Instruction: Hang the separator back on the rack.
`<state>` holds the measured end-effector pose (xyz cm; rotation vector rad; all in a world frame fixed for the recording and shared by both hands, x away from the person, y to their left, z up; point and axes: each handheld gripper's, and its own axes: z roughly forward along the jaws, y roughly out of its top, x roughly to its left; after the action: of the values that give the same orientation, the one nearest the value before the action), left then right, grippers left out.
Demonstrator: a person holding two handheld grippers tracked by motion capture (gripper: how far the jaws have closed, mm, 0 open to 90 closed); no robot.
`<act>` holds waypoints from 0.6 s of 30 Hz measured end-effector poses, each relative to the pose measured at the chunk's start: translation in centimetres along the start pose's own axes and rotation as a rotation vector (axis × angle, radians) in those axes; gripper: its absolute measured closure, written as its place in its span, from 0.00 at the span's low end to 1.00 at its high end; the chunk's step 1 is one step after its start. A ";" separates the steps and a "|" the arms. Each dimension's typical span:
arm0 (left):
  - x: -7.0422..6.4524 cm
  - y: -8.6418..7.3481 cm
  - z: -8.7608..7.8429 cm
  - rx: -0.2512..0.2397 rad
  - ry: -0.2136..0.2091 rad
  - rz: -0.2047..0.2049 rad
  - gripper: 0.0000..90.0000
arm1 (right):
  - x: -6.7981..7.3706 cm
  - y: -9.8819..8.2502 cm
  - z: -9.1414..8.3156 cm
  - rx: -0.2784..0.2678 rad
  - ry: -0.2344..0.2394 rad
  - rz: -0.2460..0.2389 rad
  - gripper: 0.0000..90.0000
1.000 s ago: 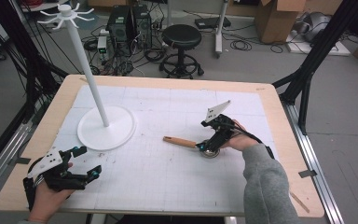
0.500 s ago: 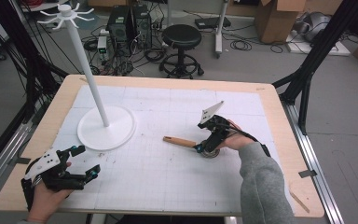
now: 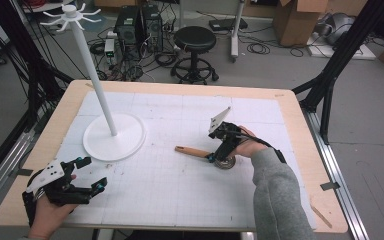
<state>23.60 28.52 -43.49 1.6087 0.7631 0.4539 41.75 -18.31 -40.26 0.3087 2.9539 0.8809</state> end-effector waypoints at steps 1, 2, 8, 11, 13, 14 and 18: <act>0.0 0.0 0.0 0.000 0.000 0.000 0.03 | -0.1 0.0 0.1 0.002 0.001 -0.004 0.17; 0.0 0.0 0.0 -0.001 0.002 -0.002 0.03 | -0.1 -0.1 0.1 0.010 0.002 -0.002 0.18; 0.0 -0.1 -0.1 0.004 0.004 -0.005 0.03 | -0.2 -0.3 0.4 0.055 0.023 -0.001 0.28; 0.0 -0.1 -0.1 0.007 0.003 -0.003 0.03 | -0.2 -0.4 0.5 0.067 0.029 0.001 0.33; 0.0 -0.2 -0.1 0.008 0.004 -0.005 0.03 | -0.2 -0.4 0.6 0.075 0.034 0.005 0.37; 0.0 -0.2 -0.1 0.009 0.004 -0.005 0.03 | -0.2 -0.4 0.6 0.075 0.036 0.000 0.37; 0.0 -0.2 -0.1 0.007 0.003 -0.006 0.03 | -0.1 -0.3 0.9 0.089 0.047 0.006 0.44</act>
<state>23.50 28.65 -43.63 1.6122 0.7721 0.4501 41.91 -18.15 -41.19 0.3045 3.0428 0.7699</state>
